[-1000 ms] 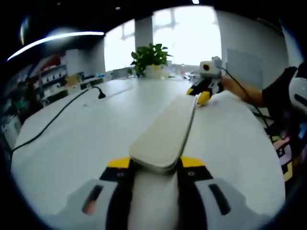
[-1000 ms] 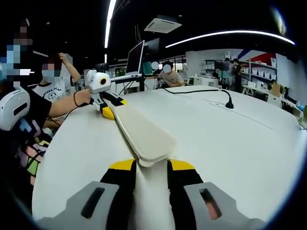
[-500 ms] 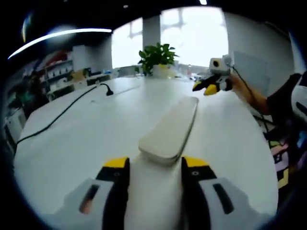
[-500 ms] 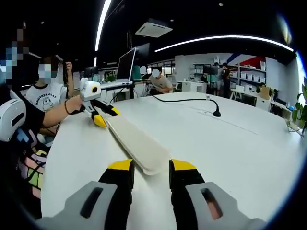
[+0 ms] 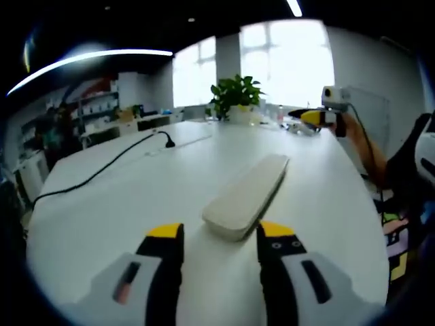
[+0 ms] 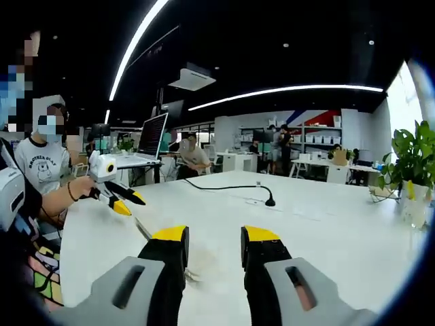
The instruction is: Arrange the utensils inside the cutlery case until each visible utensil rests in its matching compartment.
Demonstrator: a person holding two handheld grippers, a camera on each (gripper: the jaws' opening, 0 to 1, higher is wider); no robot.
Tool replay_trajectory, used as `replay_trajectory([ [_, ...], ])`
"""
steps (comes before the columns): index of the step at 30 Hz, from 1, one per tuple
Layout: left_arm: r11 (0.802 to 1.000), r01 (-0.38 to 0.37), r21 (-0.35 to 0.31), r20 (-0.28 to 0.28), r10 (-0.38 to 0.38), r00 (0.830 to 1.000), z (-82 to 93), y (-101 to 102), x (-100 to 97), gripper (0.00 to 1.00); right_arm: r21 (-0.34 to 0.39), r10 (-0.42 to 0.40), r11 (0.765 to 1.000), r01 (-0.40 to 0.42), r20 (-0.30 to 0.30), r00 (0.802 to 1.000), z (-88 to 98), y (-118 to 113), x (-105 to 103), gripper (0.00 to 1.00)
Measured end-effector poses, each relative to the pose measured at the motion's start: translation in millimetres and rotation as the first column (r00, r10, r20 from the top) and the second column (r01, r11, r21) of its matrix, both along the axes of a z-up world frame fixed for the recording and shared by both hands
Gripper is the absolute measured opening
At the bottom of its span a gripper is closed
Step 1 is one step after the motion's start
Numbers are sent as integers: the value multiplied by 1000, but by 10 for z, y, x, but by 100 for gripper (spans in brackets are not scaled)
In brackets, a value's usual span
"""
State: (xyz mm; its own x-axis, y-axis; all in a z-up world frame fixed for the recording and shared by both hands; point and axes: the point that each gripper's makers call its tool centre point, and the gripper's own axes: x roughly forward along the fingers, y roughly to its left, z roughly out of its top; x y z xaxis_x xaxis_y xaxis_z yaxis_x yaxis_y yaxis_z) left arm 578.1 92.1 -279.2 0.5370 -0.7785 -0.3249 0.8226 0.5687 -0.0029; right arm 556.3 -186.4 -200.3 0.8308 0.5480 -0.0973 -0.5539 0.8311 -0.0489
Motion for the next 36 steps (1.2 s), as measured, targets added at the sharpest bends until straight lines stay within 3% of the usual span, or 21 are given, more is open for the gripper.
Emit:
replay_trajectory([
  [2, 998, -42, -44, -55, 39, 998, 21, 36, -30, 44, -4, -43, 999, 43, -8, 999, -20, -76, -18, 31],
  [4, 995, -68, -70, -66, 64, 996, 51, 60, -40, 44, 2, -65, 998, 65, -15, 998, -40, -117, -31, 32],
  [10, 981, -167, -99, 19, 170, 985, 308, 214, -84, 45, 32, -105, 994, 105, 8, 994, 18, -179, -126, 34],
  [13, 961, -235, -143, 53, 244, 968, 507, 372, -75, 46, 55, -132, 990, 129, 42, 990, 108, -237, -164, 34],
  [16, 945, -259, -201, 127, 287, 949, 688, 466, -138, 47, 49, -160, 986, 157, 63, 985, 150, -292, -225, 35],
  [18, 942, -285, -175, 88, 304, 949, 677, 524, -180, 50, 35, -175, 984, 173, 64, 982, 135, -324, -253, 36],
  [19, 947, -282, -154, 103, 299, 949, 700, 544, -198, 53, 35, -180, 983, 178, 62, 982, 133, -341, -262, 36],
  [21, 935, -316, -158, 169, 341, 925, 816, 644, -209, 56, 34, -186, 982, 184, 60, 981, 135, -368, -286, 37],
  [24, 906, -374, -200, 185, 409, 893, 948, 803, -248, 55, 12, -232, 973, 232, 75, 970, 166, -476, -344, 38],
  [32, 882, -431, -193, 228, 467, 854, 1073, 1017, -363, 67, 22, -281, 960, 281, 106, 954, 288, -648, -495, 41],
  [34, 879, -438, -189, 221, 473, 853, 1089, 1044, -390, 68, 26, -293, 956, 292, 107, 950, 302, -684, -520, 43],
  [36, 883, -435, -176, 199, 464, 863, 1075, 1047, -450, 71, 31, -300, 954, 298, 108, 948, 307, -717, -566, 44],
])
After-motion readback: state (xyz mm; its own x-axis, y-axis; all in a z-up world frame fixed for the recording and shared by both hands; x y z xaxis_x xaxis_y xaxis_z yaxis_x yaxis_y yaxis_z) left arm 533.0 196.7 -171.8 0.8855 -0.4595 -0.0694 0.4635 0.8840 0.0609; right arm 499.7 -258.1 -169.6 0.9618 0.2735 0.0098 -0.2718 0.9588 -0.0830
